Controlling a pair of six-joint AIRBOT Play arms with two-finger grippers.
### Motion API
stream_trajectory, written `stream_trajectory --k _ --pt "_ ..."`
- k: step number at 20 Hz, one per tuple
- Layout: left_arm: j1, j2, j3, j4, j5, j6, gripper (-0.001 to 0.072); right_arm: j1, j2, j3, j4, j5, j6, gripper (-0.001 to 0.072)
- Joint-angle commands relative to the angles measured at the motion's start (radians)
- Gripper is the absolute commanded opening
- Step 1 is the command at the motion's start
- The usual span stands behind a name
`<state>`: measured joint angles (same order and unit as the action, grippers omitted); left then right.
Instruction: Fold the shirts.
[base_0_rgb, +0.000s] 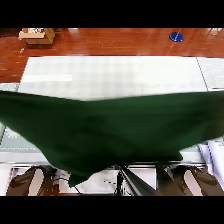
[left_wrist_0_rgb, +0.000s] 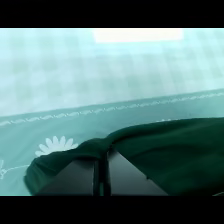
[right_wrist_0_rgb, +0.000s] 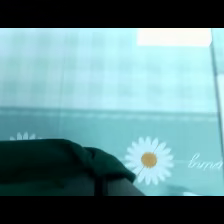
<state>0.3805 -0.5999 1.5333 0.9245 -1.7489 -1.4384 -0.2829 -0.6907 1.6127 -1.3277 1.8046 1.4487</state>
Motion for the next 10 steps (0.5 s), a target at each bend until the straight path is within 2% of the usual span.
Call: stream_trajectory --k 1,6,10 --pt "-0.001 -0.117 -0.120 -0.054 0.101 0.090 0.0023 0.006 -0.136 -0.138 0.037 -0.100 -0.022 0.0034" --pt "-0.043 -0.375 -0.123 -0.226 0.320 0.221 0.0023 0.006 -0.376 -0.135 0.180 -0.365 -0.039 0.0034" --pt "-0.183 -0.574 -0.123 -0.232 0.433 0.312 0.0023 0.006 -0.477 -0.136 0.203 -0.597 -0.039 0.0034"
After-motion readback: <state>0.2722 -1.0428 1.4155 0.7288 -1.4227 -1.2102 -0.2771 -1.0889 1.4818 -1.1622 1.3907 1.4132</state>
